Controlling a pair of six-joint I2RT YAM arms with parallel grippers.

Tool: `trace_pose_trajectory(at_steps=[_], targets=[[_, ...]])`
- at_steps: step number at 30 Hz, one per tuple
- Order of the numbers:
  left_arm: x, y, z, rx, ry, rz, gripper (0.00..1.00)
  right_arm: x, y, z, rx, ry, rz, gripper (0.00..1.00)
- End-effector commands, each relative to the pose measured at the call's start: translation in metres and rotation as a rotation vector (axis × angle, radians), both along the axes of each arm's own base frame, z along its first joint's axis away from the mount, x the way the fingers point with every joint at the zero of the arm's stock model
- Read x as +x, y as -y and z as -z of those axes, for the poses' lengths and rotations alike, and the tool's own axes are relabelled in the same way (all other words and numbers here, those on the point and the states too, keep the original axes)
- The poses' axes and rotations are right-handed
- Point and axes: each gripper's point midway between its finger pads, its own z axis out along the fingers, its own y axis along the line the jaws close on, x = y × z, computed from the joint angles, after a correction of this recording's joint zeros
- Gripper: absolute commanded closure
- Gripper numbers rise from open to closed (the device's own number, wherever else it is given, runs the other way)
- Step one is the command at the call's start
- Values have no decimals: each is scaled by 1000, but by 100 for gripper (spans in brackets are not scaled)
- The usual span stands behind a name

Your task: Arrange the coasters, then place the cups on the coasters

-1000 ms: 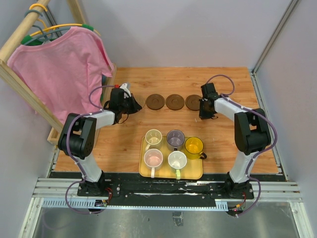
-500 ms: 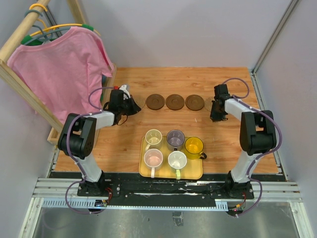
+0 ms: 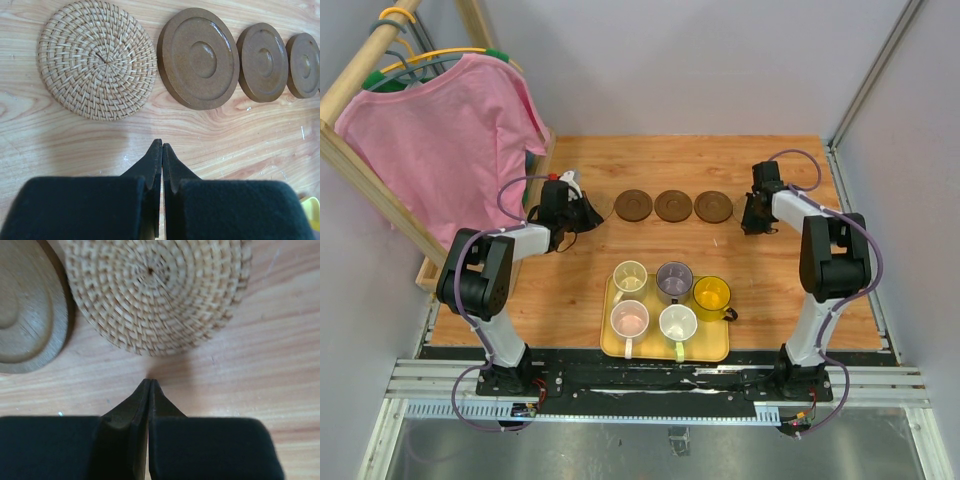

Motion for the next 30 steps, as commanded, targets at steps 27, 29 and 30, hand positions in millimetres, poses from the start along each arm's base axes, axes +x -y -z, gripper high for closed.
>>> trace_pose_trajectory(at_steps=[27,29,30], targets=[[10,0,0,-9,19,6,99,22,15,25,-25,-51,60,99],[10,0,0,-11,19,6,99,22,17,25,-25,-51,66,99],[10,0,1,-9,18,6,99,22,18,25,-27,-51,69,99]])
